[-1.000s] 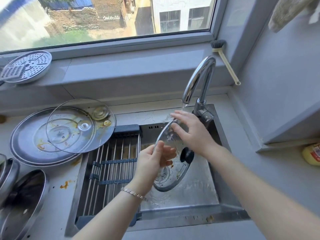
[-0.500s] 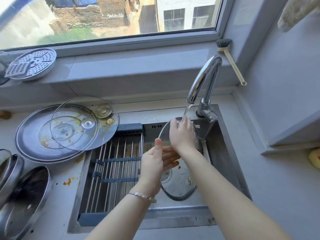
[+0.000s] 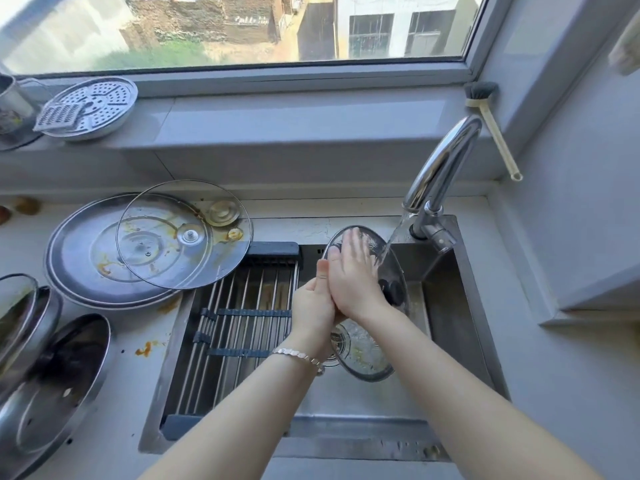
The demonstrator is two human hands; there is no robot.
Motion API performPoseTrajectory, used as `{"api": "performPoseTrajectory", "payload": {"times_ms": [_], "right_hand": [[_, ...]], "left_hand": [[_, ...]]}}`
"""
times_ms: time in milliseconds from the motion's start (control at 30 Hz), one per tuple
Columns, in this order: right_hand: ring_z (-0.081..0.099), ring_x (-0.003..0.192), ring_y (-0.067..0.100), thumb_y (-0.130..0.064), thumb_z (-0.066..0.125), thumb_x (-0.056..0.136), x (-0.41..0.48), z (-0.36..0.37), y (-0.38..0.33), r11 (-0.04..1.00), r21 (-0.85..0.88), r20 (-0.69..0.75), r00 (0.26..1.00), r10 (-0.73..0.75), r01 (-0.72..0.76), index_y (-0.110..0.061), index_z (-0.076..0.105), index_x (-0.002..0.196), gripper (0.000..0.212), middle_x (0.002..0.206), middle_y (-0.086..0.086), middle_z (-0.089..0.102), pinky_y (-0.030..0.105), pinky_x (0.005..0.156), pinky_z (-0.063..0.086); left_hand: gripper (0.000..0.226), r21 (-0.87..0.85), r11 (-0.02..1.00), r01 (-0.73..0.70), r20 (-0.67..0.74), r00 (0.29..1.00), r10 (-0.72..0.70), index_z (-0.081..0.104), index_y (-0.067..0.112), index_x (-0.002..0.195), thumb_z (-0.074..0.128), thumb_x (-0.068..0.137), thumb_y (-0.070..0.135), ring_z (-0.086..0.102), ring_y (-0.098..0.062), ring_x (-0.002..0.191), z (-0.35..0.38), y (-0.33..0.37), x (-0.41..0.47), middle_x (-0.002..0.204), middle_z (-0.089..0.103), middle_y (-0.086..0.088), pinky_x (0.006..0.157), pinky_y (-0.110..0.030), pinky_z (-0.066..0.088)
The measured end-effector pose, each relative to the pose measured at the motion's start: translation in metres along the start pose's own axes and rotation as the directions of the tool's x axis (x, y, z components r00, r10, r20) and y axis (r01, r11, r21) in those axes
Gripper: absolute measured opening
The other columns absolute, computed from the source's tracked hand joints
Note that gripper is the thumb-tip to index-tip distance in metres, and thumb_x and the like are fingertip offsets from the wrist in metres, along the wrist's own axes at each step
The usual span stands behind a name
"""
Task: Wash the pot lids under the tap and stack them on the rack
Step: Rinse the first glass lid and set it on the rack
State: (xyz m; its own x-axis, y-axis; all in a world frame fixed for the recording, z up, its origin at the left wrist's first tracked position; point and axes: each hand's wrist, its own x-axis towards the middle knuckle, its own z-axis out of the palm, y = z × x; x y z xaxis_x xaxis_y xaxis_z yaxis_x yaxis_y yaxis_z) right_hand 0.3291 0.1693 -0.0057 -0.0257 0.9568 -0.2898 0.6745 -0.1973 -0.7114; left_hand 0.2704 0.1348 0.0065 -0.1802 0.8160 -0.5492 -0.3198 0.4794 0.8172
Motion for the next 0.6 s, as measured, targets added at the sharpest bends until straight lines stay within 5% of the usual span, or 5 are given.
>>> {"api": "performPoseTrajectory", "payload": {"times_ms": [67,200,300,433,600], "right_hand": [[-0.01,0.145,0.018,-0.045,0.019,0.099,0.007,-0.001,0.007,0.999,-0.036,-0.011,1.0,0.007,-0.007,-0.012,-0.001,0.15,0.064,0.158,0.005,-0.009,0.038,0.118,-0.004],[0.029,0.135,0.036,-0.068,0.008,0.081,0.056,-0.018,0.034,0.827,0.204,-0.036,0.84,0.541,-0.523,-0.006,0.032,0.142,0.09,0.146,0.018,0.034,0.049,0.113,0.019],[0.03,0.135,0.035,-0.06,0.011,0.087,0.063,-0.022,0.038,0.764,0.312,-0.07,0.789,0.611,-0.565,-0.001,0.033,0.141,0.083,0.146,0.02,0.034,0.047,0.114,0.018],[0.008,0.145,0.018,-0.037,0.015,0.098,0.019,-0.002,0.01,0.996,0.08,-0.264,0.963,0.058,-0.038,-0.008,0.018,0.148,0.058,0.157,0.009,0.013,0.032,0.117,0.0],[0.018,0.142,0.017,-0.033,0.018,0.097,-0.019,0.022,0.021,0.841,-0.193,-0.178,0.825,-0.537,0.506,-0.007,0.035,0.141,0.054,0.15,0.008,0.031,0.028,0.116,0.005]], "left_hand": [[0.044,0.005,1.0,-0.022,0.02,1.0,0.022,0.065,0.002,0.078,0.045,0.094,0.038,0.068,-0.023,0.067,-0.004,-0.002,0.001,0.075,0.069,-0.015,0.056,-0.028,0.058],[0.038,0.076,0.995,-0.071,0.116,0.991,0.062,0.063,0.002,0.081,0.048,0.092,0.035,0.07,-0.017,0.062,-0.006,-0.009,-0.004,0.072,0.071,-0.011,0.059,-0.027,0.059],[0.039,0.066,0.994,-0.091,0.134,0.988,0.081,0.063,0.003,0.081,0.05,0.085,0.04,0.071,-0.017,0.064,-0.006,-0.015,-0.011,0.071,0.072,-0.009,0.058,-0.026,0.058],[0.042,-0.034,0.997,-0.076,0.06,0.995,0.078,0.064,0.005,0.079,0.044,0.091,0.039,0.069,-0.015,0.061,-0.006,-0.005,-0.005,0.065,0.072,-0.005,0.053,-0.023,0.056],[0.044,-0.14,0.99,-0.005,0.004,1.0,0.006,0.067,0.009,0.091,0.042,0.092,0.046,0.07,-0.012,0.077,-0.01,0.004,0.01,0.077,0.074,-0.001,0.062,-0.019,0.057]]}}
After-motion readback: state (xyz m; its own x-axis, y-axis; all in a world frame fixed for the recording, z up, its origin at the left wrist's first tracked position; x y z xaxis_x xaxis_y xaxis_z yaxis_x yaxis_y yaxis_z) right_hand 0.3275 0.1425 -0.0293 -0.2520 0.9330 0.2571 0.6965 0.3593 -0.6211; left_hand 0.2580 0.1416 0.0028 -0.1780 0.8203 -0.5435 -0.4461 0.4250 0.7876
